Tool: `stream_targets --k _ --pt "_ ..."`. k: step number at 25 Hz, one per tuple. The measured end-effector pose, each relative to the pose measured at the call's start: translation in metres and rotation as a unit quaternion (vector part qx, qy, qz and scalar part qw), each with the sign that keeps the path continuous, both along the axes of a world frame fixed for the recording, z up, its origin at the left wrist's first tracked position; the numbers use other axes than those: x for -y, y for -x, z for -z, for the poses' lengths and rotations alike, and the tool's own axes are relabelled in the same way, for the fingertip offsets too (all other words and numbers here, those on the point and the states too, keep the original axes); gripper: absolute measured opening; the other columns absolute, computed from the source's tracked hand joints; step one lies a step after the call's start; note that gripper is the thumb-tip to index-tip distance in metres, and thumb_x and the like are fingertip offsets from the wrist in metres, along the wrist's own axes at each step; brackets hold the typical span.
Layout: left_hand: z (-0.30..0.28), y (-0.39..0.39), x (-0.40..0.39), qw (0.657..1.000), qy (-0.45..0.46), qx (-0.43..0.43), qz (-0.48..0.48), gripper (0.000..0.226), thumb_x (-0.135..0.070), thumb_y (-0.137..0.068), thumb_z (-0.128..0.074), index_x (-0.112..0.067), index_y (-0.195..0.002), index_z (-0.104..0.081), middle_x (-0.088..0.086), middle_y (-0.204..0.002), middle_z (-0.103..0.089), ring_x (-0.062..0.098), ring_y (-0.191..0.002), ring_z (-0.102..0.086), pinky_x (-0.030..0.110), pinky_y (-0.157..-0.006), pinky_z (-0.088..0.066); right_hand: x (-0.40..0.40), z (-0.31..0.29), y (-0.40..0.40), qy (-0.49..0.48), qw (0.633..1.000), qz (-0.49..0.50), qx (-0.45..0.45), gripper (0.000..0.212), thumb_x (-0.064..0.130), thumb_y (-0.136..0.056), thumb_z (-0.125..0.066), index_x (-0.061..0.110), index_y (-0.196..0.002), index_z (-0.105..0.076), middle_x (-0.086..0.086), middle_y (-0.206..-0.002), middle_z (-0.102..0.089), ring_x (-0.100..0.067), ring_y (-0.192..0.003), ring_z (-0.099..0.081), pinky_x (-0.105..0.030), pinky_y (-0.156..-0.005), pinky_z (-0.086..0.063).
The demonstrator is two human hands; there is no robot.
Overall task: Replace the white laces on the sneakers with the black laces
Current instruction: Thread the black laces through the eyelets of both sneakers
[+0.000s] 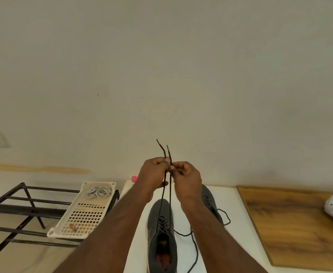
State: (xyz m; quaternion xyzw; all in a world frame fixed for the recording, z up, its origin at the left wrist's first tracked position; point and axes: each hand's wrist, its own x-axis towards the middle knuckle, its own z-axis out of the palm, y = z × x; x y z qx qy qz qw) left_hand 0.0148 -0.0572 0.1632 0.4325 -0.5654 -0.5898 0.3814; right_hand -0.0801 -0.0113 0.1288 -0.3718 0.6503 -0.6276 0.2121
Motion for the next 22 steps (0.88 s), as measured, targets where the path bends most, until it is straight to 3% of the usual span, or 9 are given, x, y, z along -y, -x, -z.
stream_targets --k 7,10,14,18,22 --pt "-0.002 0.000 0.002 0.999 -0.020 -0.012 0.024 0.020 -0.028 -0.099 -0.057 -0.026 -0.109 -0.074 0.002 -0.113 -0.071 0.018 -0.110 -0.065 0.049 -0.087 -0.059 0.000 -0.002 -0.004 0.007 1.000 -0.025 -0.006 0.005 0.023 -0.093 -0.068 0.025 -0.095 -0.072 0.009 -0.085 -0.074 -0.007 -0.082 -0.070 -0.036 -0.082 -0.060" --pt "-0.001 -0.008 0.003 0.998 -0.025 -0.052 -0.027 0.021 -0.018 -0.098 -0.054 -0.020 -0.106 -0.073 0.008 -0.101 -0.074 0.020 -0.100 -0.070 0.042 -0.083 -0.061 -0.004 0.001 0.000 0.011 0.999 -0.037 0.037 0.008 0.019 -0.091 -0.071 0.027 -0.092 -0.072 0.005 -0.085 -0.076 -0.013 -0.081 -0.072 -0.044 -0.083 -0.060" --pt "0.009 -0.017 0.002 0.996 -0.009 -0.055 -0.064 0.023 -0.017 -0.102 -0.047 -0.019 -0.111 -0.068 0.004 -0.092 -0.076 0.015 -0.080 -0.071 0.029 -0.070 -0.057 -0.011 0.002 0.002 0.015 0.994 -0.066 0.090 0.023 0.011 -0.093 -0.068 0.030 -0.104 -0.069 0.002 -0.091 -0.077 -0.015 -0.085 -0.073 -0.040 -0.085 -0.060" --pt "-0.002 -0.008 0.003 0.991 0.060 -0.051 -0.106 0.017 -0.024 -0.097 -0.059 -0.019 -0.100 -0.075 -0.001 -0.089 -0.074 0.016 -0.091 -0.070 0.040 -0.081 -0.060 -0.002 -0.010 -0.009 0.010 0.997 -0.047 0.056 0.023 0.011 -0.091 -0.068 0.033 -0.086 -0.070 0.005 -0.086 -0.075 -0.013 -0.087 -0.072 -0.044 -0.087 -0.059" --pt "-0.007 -0.006 -0.004 0.996 0.040 -0.054 -0.064 0.017 -0.022 -0.097 -0.060 -0.020 -0.096 -0.077 0.002 -0.096 -0.074 0.019 -0.096 -0.070 0.049 -0.079 -0.061 -0.002 -0.009 -0.017 0.020 0.998 -0.032 0.050 0.012 0.018 -0.090 -0.070 0.030 -0.087 -0.070 0.006 -0.084 -0.075 -0.013 -0.083 -0.072 -0.046 -0.082 -0.059"
